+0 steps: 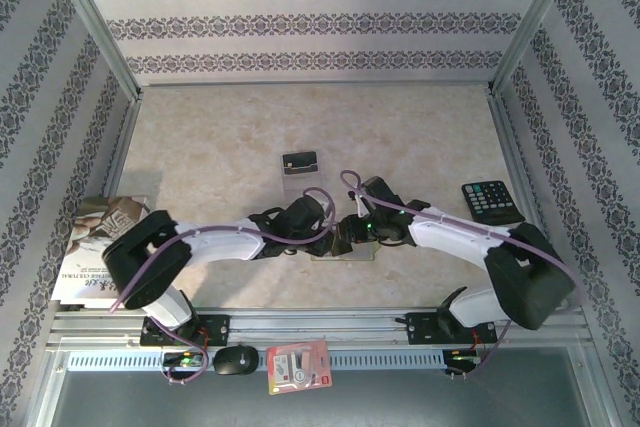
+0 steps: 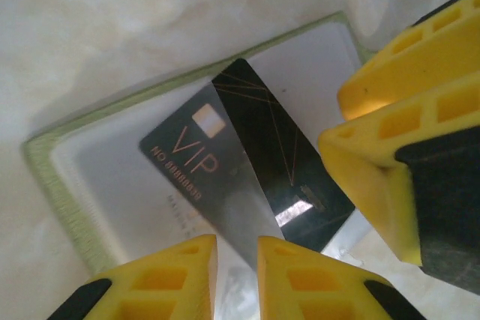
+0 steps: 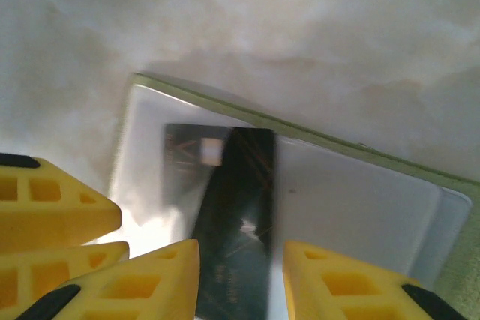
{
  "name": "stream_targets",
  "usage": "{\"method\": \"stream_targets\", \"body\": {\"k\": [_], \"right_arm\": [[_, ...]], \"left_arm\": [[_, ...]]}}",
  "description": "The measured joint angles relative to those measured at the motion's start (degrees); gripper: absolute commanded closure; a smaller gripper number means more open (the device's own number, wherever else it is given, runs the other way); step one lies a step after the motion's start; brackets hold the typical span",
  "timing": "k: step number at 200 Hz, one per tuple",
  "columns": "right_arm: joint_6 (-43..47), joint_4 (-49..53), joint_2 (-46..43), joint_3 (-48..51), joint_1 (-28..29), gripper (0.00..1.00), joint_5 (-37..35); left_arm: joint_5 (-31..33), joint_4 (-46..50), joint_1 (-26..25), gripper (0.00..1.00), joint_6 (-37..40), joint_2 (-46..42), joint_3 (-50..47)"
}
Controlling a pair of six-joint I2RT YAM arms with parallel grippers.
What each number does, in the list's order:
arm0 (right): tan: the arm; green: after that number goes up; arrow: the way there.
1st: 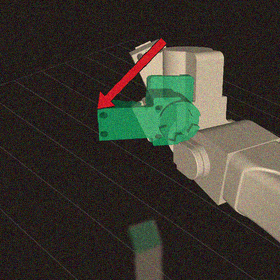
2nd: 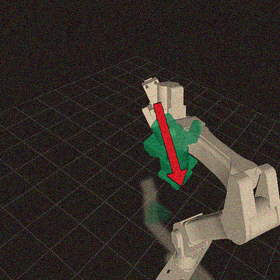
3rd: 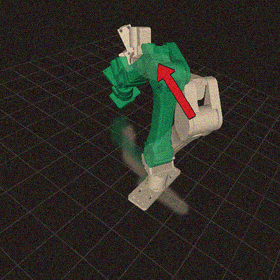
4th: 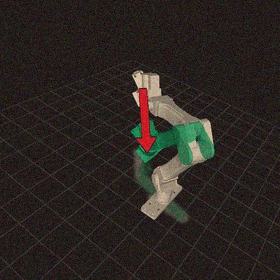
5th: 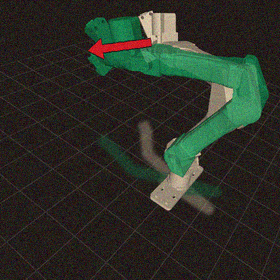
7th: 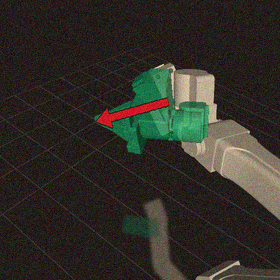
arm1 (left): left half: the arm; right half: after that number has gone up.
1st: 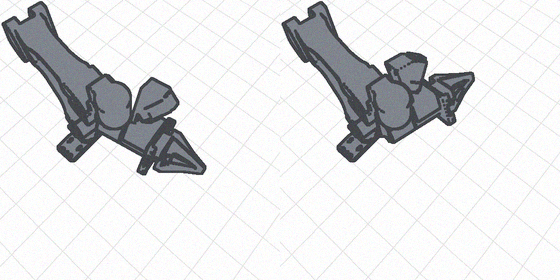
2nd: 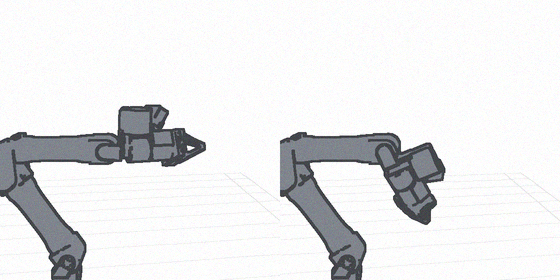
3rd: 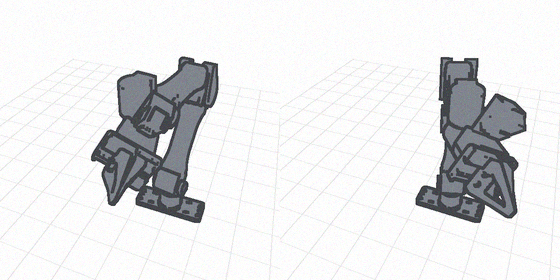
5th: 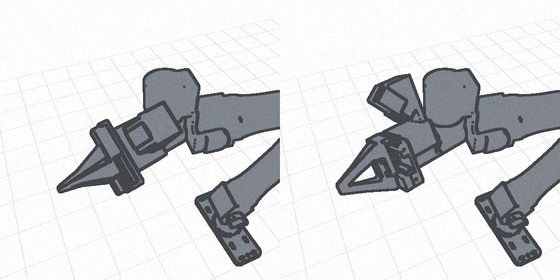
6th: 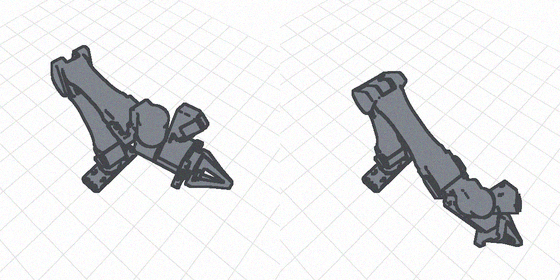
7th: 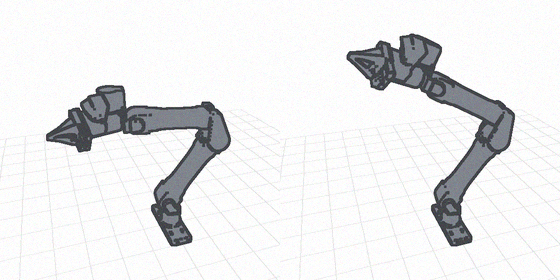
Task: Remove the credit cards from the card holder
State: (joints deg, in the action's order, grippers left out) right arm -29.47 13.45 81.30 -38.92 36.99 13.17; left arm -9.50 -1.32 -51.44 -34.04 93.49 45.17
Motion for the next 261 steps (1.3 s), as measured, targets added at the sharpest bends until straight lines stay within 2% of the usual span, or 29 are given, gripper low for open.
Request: {"method": "stream_targets", "body": {"k": [21,75,90,129,157,261], "right_arm": [[0.61,-0.02,1.77,0.0,-0.76,0.65,1.11],[1.44,-1.31,3.63,0.0,-0.92,0.66,3.54],[1.42,-2.01,4.02,0.0,-1.49,0.7,4.74],[0.44,-5.2,4.26,1.31,-3.19,0.91,7.74],[-0.42,-6.88,2.69,2.84,-4.42,0.98,9.64],[-0.5,-5.44,-4.76,5.55,-6.91,1.0,8.31]], "left_arm": [[-1.05,-0.79,0.02,0.8,0.26,2.75,0.2],[-1.55,-0.87,0.0,0.83,0.44,2.8,0.96],[-1.88,-0.87,0.02,0.83,0.42,2.8,0.68],[-2.1,-0.94,0.02,0.83,0.42,2.8,0.44],[-2.08,-1.6,0.04,0.83,0.35,2.8,-0.26],[-2.14,-2.95,0.15,0.81,-0.48,1.95,-1.46]]}}
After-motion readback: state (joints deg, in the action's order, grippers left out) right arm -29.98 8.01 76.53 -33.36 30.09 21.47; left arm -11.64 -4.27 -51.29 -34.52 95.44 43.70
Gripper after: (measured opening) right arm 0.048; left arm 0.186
